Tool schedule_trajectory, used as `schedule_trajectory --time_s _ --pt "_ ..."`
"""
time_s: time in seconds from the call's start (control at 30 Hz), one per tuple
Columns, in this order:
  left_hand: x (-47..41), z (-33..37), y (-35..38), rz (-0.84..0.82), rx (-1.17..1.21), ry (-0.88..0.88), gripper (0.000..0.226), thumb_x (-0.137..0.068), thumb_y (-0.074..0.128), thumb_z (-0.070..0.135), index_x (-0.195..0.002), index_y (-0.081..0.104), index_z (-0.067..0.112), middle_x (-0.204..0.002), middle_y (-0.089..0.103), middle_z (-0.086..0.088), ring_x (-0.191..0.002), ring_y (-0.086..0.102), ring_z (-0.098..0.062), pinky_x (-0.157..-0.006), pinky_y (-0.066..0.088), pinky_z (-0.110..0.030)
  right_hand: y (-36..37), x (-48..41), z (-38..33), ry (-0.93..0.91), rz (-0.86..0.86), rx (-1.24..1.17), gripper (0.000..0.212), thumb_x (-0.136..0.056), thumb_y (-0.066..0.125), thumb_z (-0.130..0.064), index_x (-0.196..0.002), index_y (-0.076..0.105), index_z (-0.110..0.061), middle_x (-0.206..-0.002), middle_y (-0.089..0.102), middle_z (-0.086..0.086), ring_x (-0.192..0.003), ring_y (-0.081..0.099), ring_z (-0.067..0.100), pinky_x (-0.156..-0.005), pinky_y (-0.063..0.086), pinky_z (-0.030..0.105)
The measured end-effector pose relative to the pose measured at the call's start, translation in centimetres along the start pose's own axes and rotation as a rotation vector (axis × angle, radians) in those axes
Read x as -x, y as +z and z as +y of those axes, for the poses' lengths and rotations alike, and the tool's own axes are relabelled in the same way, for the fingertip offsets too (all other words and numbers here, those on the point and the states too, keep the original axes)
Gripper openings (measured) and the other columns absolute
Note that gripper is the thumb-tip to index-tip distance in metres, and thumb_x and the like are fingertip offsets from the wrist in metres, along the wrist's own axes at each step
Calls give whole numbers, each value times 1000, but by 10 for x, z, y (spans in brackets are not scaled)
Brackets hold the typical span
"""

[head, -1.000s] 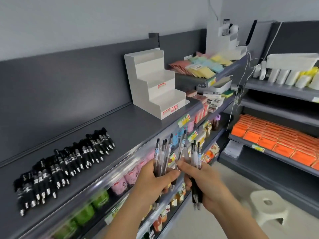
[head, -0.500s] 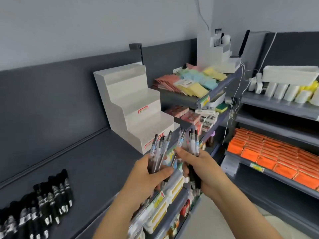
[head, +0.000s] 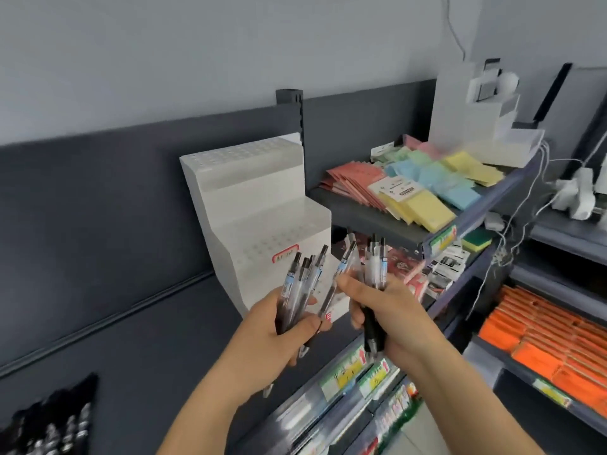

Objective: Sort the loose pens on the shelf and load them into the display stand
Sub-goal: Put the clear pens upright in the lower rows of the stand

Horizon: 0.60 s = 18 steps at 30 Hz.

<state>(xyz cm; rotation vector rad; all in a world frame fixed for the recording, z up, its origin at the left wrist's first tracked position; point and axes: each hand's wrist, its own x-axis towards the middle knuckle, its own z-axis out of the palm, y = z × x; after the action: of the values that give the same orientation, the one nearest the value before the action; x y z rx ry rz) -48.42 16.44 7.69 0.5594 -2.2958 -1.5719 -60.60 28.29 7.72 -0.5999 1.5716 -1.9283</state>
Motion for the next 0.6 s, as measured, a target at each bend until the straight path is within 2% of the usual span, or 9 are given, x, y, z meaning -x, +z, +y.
schedule_trajectory --time_s 0.1,0.17,0.23,0.33,0.37,0.43,0.47,0.53,0.6 --pt "-9 -1 3 124 7 -62 13 -90 61 22 -101 56 26 -70 71 4 -45 46 -3 -49 42 -16 -5 -24 1 -18 -80 38 17 -63 73 -32 -67 64 -18 -48 49 3 -44 42 14 -52 41 22" --pt "-14 0 8 209 46 -91 17 -90 61 18 -104 56 24 -83 74 7 -48 44 -6 -50 44 -18 -10 -40 3 -35 -147 65 14 -69 73 -29 -65 64 -19 -50 49 7 -45 43 14 -54 45 21" --pt "-17 3 15 323 77 -111 17 -90 61 16 -104 56 23 -78 74 11 -48 42 -8 -50 45 -19 -15 -56 2 -51 -204 104 15 -76 73 -23 -66 64 -16 -52 49 11 -46 44 15 -56 47 19" --pt "-18 3 24 553 77 -123 17 -87 65 18 -102 59 22 -60 66 14 -45 44 -7 -48 44 -16 -19 -74 -6 -75 -254 140 14 -79 72 -21 -67 67 -17 -56 53 17 -46 46 17 -58 49 27" --pt "-16 2 26 643 87 -128 18 -86 66 19 -101 60 22 -58 65 13 -45 45 -7 -47 43 -15 -19 -79 -10 -87 -261 142 14 -79 71 -22 -67 67 -17 -55 53 16 -43 45 17 -54 48 28" --pt "-11 -3 26 821 92 -150 18 -85 68 20 -100 60 22 -53 61 10 -44 45 -8 -45 42 -14 -17 -90 -17 -123 -269 139 14 -81 70 -22 -71 67 -13 -48 50 10 -33 40 14 -37 39 23" --pt "-6 -6 27 892 87 -173 17 -85 67 20 -100 60 22 -53 60 7 -43 46 -9 -44 42 -14 -14 -93 -19 -156 -270 147 14 -81 70 -22 -72 67 -12 -46 49 6 -29 39 11 -34 35 19" --pt "5 -12 28 988 91 -229 16 -85 67 20 -100 60 23 -56 61 3 -44 46 -10 -45 44 -14 -3 -98 -22 -247 -280 185 12 -81 71 -21 -73 67 -13 -43 50 -3 -32 42 7 -35 36 18" --pt "15 -15 29 1039 110 -273 16 -85 67 19 -99 60 23 -63 65 0 -44 46 -10 -45 45 -16 12 -102 -20 -308 -301 242 12 -81 71 -22 -72 66 -16 -45 53 -7 -41 47 8 -41 43 23"
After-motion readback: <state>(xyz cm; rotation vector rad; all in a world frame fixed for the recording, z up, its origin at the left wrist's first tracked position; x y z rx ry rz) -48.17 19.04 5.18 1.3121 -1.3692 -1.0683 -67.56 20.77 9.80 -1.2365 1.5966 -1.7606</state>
